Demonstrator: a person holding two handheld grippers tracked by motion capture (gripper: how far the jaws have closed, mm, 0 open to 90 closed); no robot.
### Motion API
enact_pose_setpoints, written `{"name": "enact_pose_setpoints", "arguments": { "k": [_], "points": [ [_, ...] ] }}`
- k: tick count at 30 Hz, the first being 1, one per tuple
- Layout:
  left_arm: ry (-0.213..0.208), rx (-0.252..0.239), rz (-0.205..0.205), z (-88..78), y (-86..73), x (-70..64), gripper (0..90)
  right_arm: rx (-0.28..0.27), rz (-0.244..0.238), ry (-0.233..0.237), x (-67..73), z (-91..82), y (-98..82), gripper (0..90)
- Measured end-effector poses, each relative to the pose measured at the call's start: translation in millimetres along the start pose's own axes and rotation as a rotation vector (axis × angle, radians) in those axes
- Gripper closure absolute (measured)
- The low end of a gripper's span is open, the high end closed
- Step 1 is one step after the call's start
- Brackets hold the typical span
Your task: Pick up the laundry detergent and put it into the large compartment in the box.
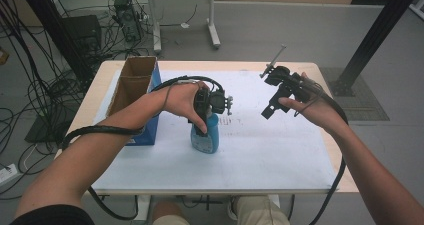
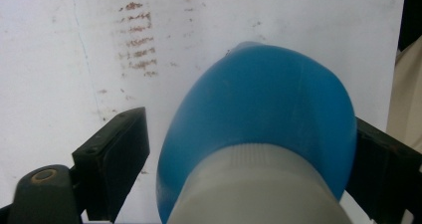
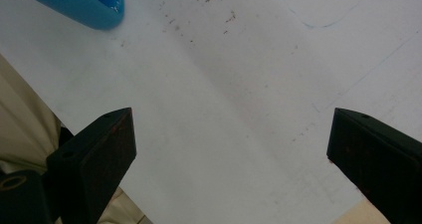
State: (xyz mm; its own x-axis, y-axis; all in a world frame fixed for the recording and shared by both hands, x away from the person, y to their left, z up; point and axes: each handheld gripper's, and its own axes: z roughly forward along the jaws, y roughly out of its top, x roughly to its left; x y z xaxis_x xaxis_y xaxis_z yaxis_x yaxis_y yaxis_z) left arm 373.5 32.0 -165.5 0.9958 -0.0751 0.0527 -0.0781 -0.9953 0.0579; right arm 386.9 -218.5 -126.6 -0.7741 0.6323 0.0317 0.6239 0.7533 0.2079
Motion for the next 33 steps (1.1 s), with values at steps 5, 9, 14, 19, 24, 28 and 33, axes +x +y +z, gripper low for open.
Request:
{"name": "enact_pose_setpoints", "arguments": {
  "k": [5,9,14,19,24,28,33],
  "points": [
    [-0.002,0.006,0.005,0.6,0.9,0.8,16.3,0.0,0.0,0.0,-0.2,0.3,0.0,5.2],
    [0.003,0.005,0.004,0.8,-0.2,0.1,18.9,0.0,0.003,0.004,-0.1,1.3,0.9,5.2],
    [0.004,0.006,0.007,1.8,-1.0,-0.1,21.2,0.004,-0.001,0.004,-0.3,1.8,1.8,5.2],
    [0.007,0.003,0.013,2.8,-0.8,-0.1,23.1,0.004,0.003,0.003,-0.1,1.9,2.4,5.2],
    [-0.002,0.003,0.018,3.2,-0.6,1.4,25.7,0.004,0.001,0.005,-1.6,3.1,2.0,5.2],
    [-0.016,-0.002,0.018,4.0,-1.2,3.3,29.2,0.005,0.001,0.006,-1.5,4.2,2.5,5.2],
    [-0.026,0.006,0.024,3.7,0.6,4.8,30.6,0.006,0.001,0.008,-1.8,4.8,2.9,5.2]
  ]
}}
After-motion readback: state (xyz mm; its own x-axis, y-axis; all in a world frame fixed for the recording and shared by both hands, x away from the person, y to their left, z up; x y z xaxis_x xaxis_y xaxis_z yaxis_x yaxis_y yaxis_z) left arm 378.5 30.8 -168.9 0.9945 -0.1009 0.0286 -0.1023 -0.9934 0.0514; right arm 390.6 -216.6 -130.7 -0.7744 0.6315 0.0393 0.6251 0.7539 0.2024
